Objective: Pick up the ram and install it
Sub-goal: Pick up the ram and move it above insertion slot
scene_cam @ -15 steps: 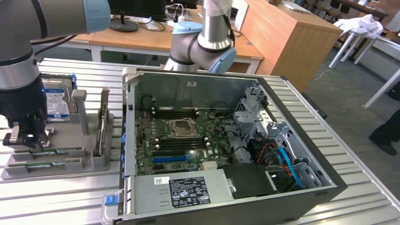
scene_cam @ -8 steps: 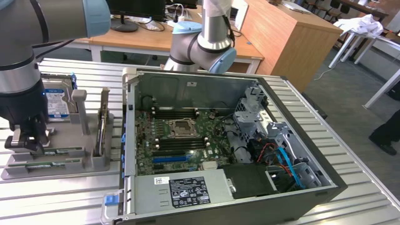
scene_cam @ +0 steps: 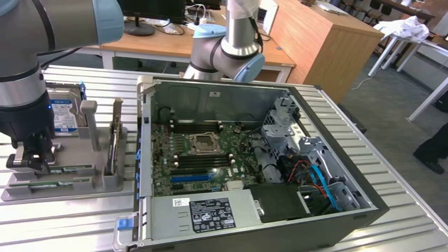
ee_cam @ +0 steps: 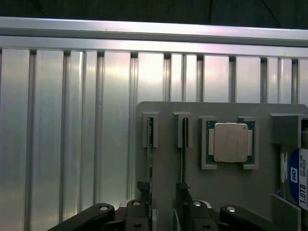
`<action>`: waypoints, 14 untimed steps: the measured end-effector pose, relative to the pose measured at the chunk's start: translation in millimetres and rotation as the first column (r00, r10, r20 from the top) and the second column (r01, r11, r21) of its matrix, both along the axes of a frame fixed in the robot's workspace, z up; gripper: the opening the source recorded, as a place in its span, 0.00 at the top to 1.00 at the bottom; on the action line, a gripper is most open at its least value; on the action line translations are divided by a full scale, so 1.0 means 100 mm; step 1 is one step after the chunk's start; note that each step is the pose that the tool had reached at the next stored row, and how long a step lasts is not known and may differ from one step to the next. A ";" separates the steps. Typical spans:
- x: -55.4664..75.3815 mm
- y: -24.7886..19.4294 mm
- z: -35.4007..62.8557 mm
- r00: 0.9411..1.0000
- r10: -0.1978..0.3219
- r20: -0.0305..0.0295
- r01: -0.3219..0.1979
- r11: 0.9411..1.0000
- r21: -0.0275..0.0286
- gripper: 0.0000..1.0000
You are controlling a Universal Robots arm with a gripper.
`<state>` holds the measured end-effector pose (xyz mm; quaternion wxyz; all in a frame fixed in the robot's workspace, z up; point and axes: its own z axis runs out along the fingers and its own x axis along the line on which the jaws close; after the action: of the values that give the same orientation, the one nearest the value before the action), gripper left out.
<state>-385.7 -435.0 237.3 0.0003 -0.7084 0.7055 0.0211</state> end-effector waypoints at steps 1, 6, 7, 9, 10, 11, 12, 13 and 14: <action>0.00 -0.003 -0.001 1.000 0.000 0.000 0.000 1.000 0.000 0.64; 0.00 -0.041 -0.001 1.000 0.000 0.000 0.000 1.000 0.000 0.64; 0.00 -0.049 -0.001 1.000 0.000 0.000 0.000 1.000 0.000 0.64; 0.00 -0.063 -0.001 1.000 0.000 0.000 0.000 1.000 0.000 0.64; 0.00 -0.068 0.000 1.000 0.000 0.000 0.000 1.000 0.000 0.64; 0.00 -0.068 0.000 1.000 0.000 0.000 0.000 1.000 0.000 0.64; 0.00 -0.068 0.000 1.000 0.000 0.000 0.000 1.000 0.000 0.64; 0.00 -0.068 0.000 1.000 0.000 0.000 0.000 1.000 0.000 0.64; 0.00 -0.069 -0.001 1.000 0.000 0.000 0.000 1.000 0.000 0.64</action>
<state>-385.6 -441.9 237.2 0.0004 -0.7084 0.7055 0.0211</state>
